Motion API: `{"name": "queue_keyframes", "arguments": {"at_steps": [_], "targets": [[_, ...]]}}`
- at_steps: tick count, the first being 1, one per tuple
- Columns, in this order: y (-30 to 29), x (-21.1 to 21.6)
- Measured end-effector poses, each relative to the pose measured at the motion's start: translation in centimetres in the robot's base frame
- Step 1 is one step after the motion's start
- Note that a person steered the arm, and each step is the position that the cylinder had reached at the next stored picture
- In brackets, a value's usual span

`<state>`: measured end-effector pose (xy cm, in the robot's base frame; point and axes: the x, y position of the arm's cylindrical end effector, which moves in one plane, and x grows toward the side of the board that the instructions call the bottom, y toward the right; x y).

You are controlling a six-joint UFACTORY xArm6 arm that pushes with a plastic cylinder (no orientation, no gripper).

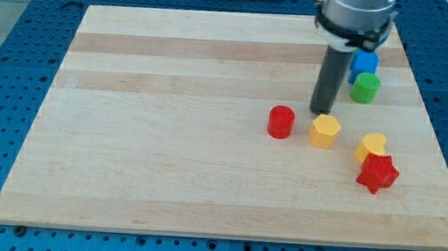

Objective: Push the yellow hexagon into the red circle

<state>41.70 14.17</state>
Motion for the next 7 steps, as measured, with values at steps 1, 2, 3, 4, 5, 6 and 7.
{"name": "queue_keyframes", "arguments": {"at_steps": [1, 2, 3, 4, 5, 6, 7], "targets": [[3.5, 0.4], [4.6, 2.1], [3.2, 4.2], [2.0, 5.5], [0.4, 5.5], [-0.4, 5.5], [-1.5, 5.6]]}}
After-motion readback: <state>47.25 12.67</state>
